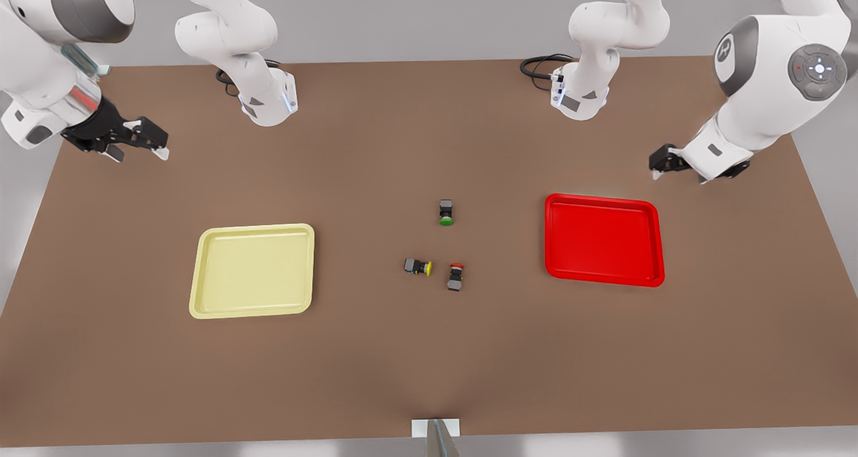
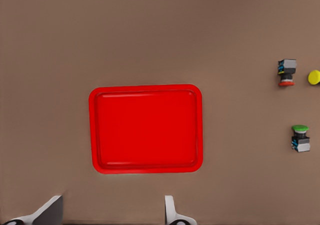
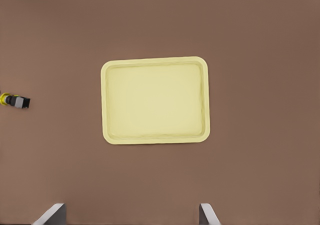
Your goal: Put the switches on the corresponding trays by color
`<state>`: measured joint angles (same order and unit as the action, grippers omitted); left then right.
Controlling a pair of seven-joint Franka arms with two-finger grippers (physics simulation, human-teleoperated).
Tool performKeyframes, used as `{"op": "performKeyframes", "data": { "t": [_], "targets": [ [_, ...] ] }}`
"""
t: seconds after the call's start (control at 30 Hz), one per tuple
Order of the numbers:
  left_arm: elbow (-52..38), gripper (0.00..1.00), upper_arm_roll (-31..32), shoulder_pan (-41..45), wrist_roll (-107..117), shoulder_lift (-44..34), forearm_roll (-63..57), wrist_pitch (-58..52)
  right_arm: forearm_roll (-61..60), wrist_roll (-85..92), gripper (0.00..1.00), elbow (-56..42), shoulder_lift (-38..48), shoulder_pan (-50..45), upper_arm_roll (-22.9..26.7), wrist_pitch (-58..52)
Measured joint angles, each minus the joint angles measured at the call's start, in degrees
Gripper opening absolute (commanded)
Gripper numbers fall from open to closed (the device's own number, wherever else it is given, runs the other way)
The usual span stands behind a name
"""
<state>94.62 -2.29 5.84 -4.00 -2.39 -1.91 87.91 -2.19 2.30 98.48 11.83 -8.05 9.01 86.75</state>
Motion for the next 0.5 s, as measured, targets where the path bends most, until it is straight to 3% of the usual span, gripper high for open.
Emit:
{"op": "performKeyframes", "data": {
  "t": [0.13,0.2,0.27,0.43,0.5],
  "targets": [
    [0.04,1.0,1.23,-4.25,-0.18,2.83,-0.14,0.76,-0.09,0.12,1.0,-0.04,-0.05,0.06,0.04,-0.14],
    [-0.14,1.0,4.9,-5.39,0.8,8.56,0.06,4.32,-0.01,0.08,1.0,-0.21,-0.08,0.05,0.04,-0.4],
    [-0.75,1.0,6.49,6.57,2.21,14.39,0.19,8.81,0.08,0.08,1.0,-0.09,0.03,-0.06,-0.13,-1.13],
    [-1.33,1.0,12.35,10.93,23.09,31.19,-0.47,26.74,0.08,-0.19,1.0,0.57,0.3,-0.03,-0.22,-2.41],
    [-7.66,1.0,15.22,11.4,31.94,38.69,-2.31,27.36,0.25,0.42,1.0,0.2,-0.55,-0.34,-2.51,-2.46]
  ]
}}
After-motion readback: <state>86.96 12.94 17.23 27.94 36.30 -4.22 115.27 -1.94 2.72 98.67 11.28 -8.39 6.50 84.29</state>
